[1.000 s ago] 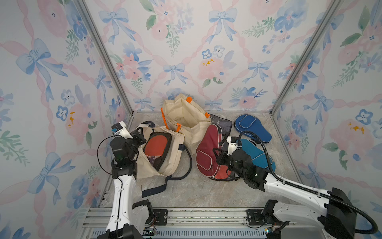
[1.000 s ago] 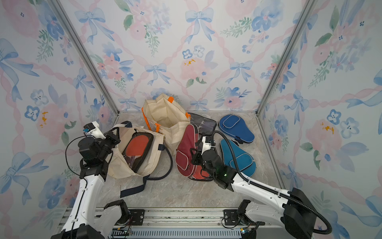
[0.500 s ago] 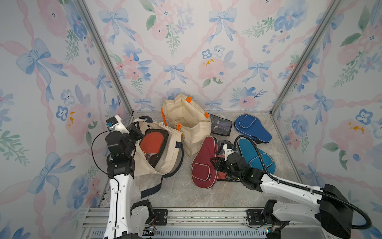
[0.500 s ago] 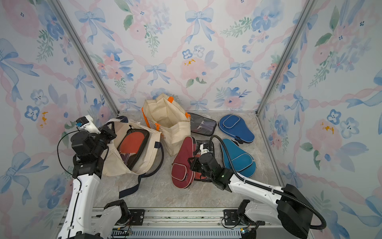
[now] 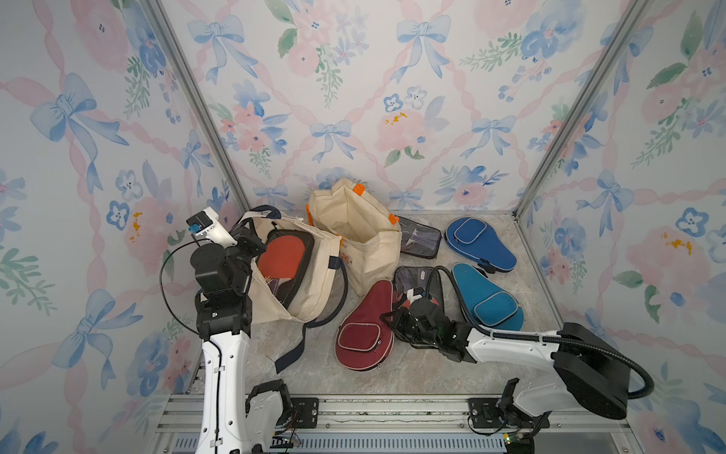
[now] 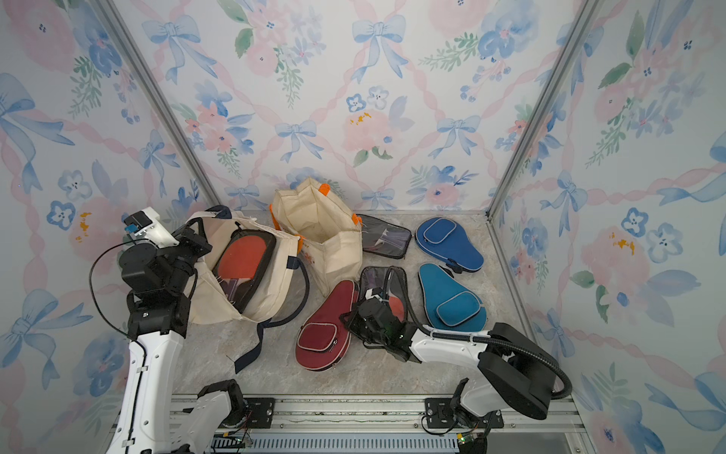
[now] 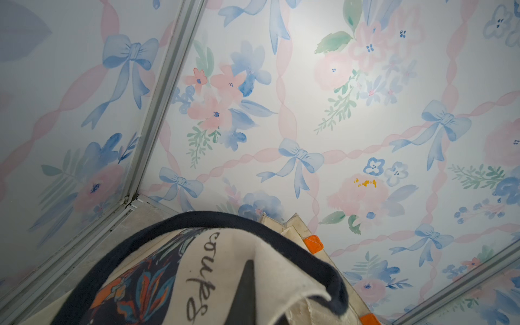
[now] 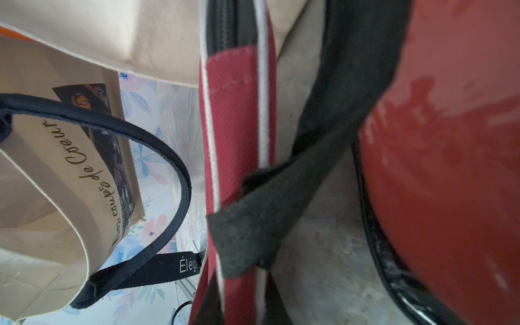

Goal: Remove the ping pong set from the canvas bag
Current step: Place the ping pong set at the center of the board.

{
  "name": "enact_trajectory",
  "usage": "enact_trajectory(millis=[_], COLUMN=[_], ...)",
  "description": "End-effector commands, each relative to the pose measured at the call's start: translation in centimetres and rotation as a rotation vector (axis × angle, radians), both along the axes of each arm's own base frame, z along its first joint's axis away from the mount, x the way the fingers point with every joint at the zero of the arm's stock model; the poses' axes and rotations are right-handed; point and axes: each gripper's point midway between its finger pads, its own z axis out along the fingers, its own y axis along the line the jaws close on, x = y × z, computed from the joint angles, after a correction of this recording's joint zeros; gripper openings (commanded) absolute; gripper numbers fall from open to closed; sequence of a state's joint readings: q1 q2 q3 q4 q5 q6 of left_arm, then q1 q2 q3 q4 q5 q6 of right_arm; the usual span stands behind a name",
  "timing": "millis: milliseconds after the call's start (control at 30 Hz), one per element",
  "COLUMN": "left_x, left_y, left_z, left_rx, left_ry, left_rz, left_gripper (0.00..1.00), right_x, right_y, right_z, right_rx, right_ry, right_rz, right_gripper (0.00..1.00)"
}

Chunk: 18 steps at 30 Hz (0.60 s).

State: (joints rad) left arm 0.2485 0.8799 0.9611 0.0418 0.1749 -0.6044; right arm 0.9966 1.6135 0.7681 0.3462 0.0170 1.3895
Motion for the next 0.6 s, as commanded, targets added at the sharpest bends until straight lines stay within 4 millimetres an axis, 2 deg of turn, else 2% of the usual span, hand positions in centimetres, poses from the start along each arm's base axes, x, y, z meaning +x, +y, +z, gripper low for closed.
enact_trajectory(millis=[0, 67, 233, 367, 567], left_x=[-1.7, -1.4, -1.1, -1.0, -0.9], left_y=[-0.3, -0.4, -0.3, -0.5, -0.4], left_z=[5.9, 5.6, 4.6, 4.3, 3.6], left_rx=[0.068, 0.062, 0.058, 0.058, 0.061], left_ry=[-0.188, -0.185, -0.175, -0.172, -0.160], left_rz=[0.017, 0.005, 0.002, -0.009, -0.005], left_gripper=[0.00, 0.00, 0.00, 0.00, 0.00], right_x=[-1.0, -1.3, -1.1, -0.3, 1.3], right_y=[2.2, 2.4, 2.8, 2.3, 2.0], right_z=[-1.9, -2.9, -3.7, -4.1, -4.3], right_rx=[0.025, 0.018, 0.003, -0.020, -0.054], right_ry=[0.081, 0.103, 0.133, 0.132, 0.117], right_rz=[0.002, -0.012, -0.022, -0.050, -0.065], right_gripper=[0.03, 0.05, 0.13, 0.21, 0.29])
